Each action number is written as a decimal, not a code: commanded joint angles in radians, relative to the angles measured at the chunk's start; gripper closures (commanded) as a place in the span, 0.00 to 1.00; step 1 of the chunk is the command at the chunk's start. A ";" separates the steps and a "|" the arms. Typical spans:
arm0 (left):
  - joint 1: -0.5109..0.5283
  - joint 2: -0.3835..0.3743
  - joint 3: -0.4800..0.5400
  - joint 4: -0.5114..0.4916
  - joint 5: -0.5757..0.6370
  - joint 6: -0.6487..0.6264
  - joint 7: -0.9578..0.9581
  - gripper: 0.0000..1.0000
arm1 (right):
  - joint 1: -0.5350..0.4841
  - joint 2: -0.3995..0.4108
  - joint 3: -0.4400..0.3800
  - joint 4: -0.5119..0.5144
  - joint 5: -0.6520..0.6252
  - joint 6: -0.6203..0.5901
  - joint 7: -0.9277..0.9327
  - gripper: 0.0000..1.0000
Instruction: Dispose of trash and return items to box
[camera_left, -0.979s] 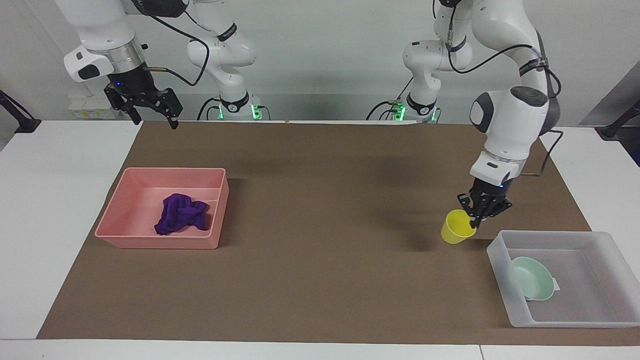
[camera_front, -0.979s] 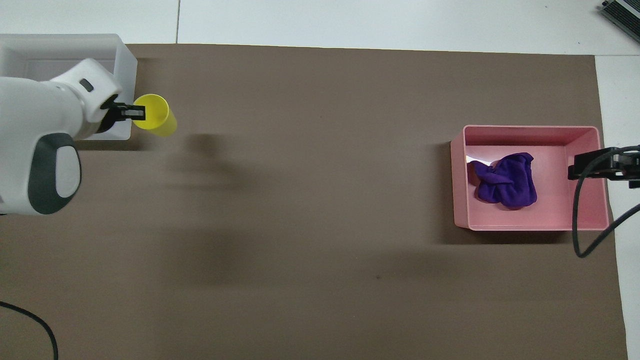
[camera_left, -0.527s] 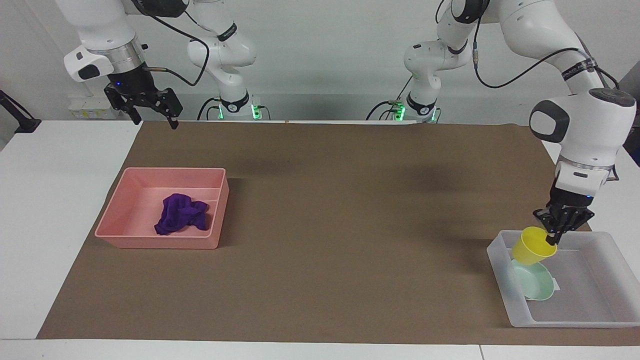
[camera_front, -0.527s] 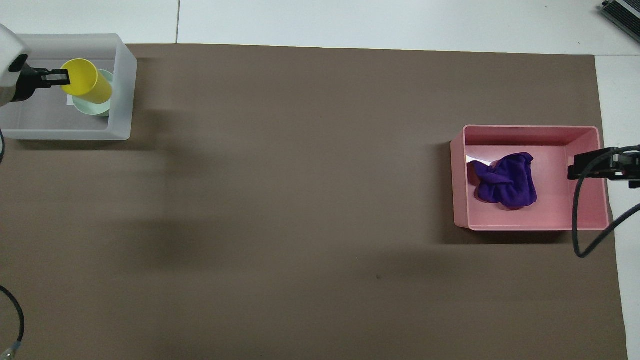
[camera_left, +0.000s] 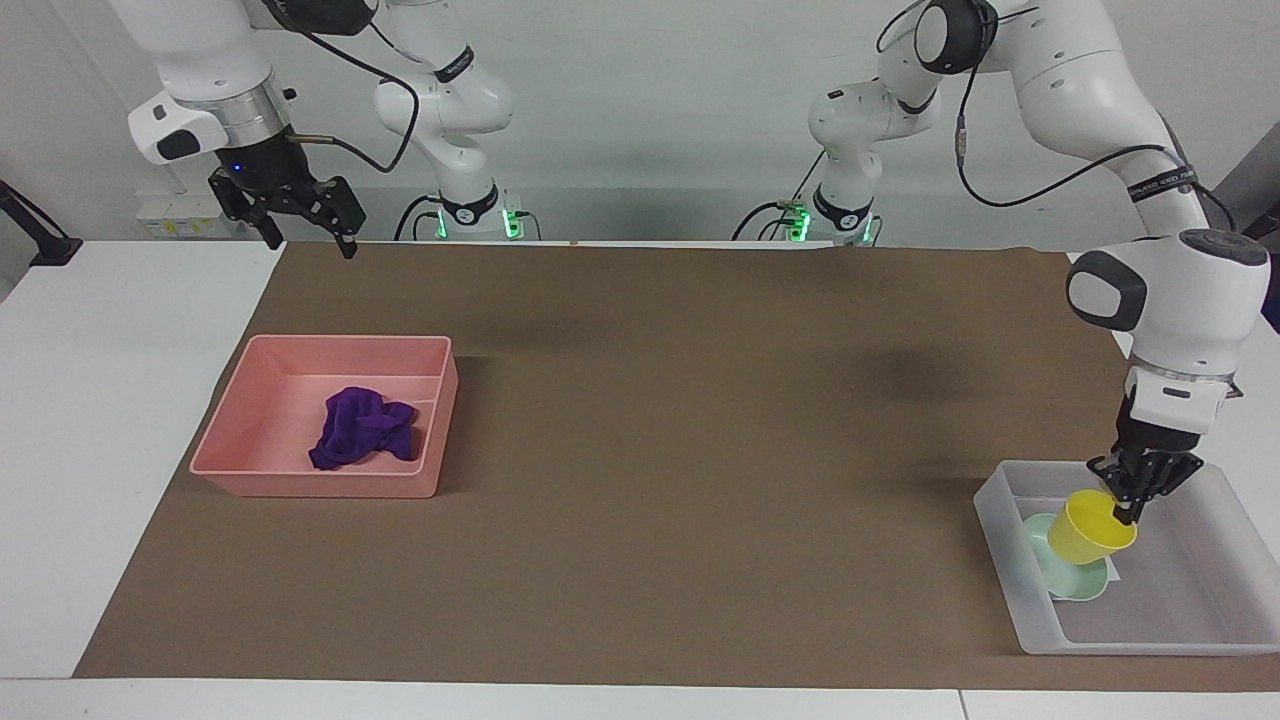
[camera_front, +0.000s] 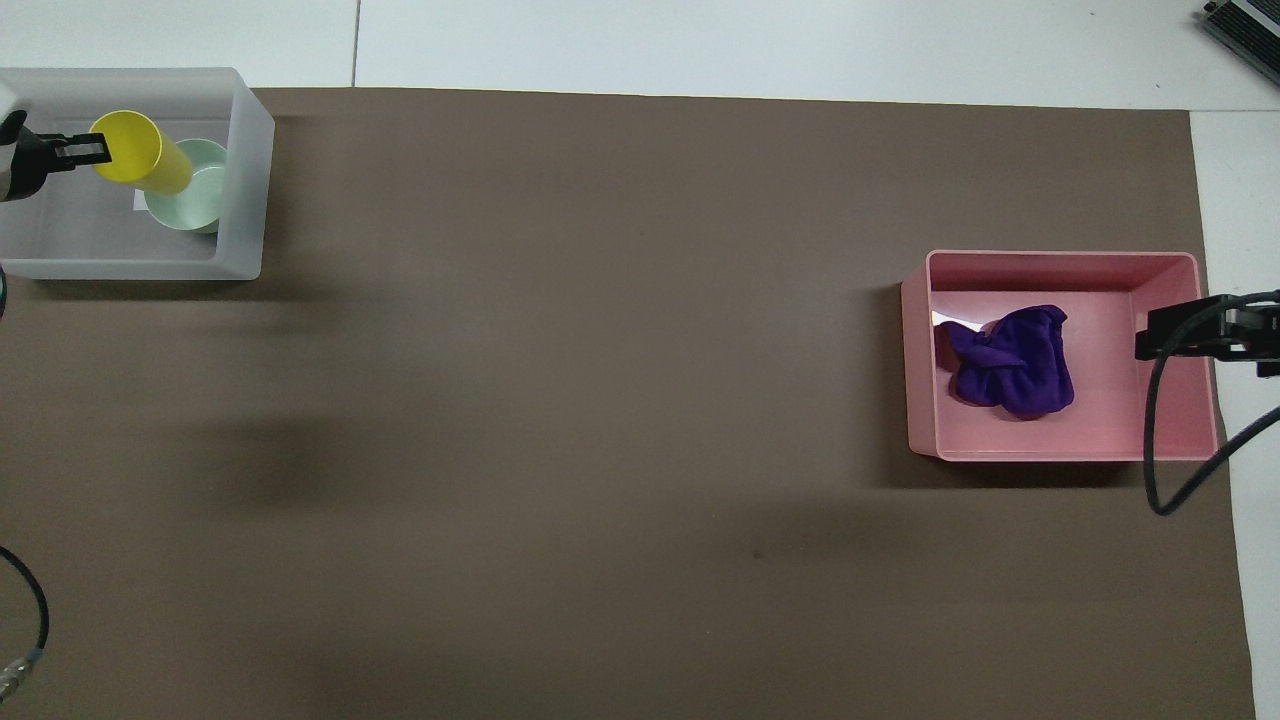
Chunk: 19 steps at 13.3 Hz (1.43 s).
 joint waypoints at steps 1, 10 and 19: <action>0.012 0.015 -0.009 -0.060 -0.012 0.073 0.005 1.00 | -0.004 -0.027 0.006 -0.034 -0.007 0.019 -0.009 0.00; -0.040 -0.154 -0.009 -0.051 0.000 -0.250 0.011 0.00 | -0.004 -0.027 0.006 -0.034 0.008 0.018 -0.009 0.00; -0.235 -0.513 -0.010 -0.230 0.000 -0.617 0.028 0.00 | -0.010 -0.002 0.006 -0.001 0.011 0.004 -0.004 0.00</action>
